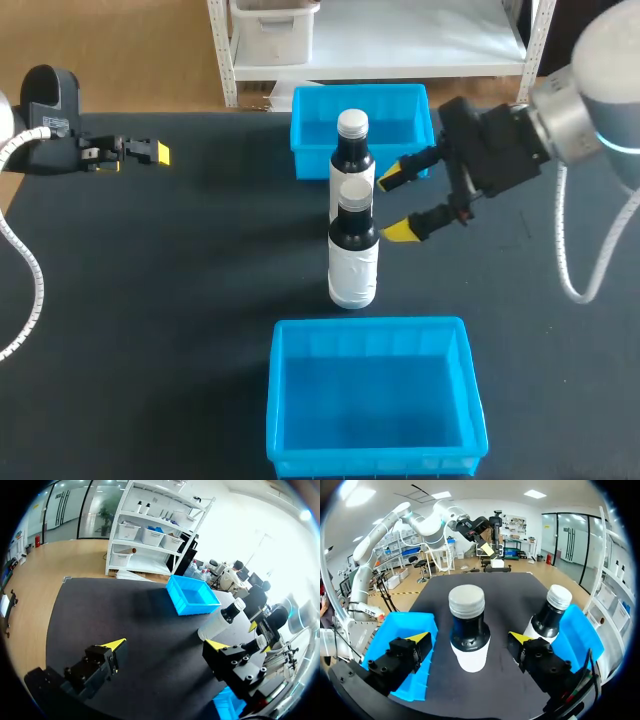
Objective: Pick up the bottle, and place it in the far bin if it is heavy, or in the near bin if it is light.
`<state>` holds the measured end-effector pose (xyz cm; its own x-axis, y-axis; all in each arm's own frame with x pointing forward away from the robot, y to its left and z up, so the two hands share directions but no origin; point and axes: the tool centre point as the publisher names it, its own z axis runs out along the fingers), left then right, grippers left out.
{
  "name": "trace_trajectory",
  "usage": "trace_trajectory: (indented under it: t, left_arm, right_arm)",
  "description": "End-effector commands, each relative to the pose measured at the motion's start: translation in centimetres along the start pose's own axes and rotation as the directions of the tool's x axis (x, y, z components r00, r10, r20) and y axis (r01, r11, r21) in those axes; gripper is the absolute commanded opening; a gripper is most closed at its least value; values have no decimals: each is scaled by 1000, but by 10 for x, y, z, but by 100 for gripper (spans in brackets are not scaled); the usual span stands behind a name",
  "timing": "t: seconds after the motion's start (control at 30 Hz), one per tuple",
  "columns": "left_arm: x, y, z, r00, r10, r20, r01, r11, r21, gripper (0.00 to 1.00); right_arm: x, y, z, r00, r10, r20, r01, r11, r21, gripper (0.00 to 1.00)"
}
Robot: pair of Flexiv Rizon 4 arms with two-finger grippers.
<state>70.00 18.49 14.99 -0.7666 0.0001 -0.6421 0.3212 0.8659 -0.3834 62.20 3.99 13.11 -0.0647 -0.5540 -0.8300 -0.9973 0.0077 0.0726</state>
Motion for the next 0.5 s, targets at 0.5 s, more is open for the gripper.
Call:
trace_trajectory:
  t: [0.5]
  left_arm:
    - [0, 0, 0, 1000, 0, 0, 0, 1000, 0, 100]
  right_arm:
    - [-13, -1, 38, 1000, 19, 21, -18, 999, -29, 100]
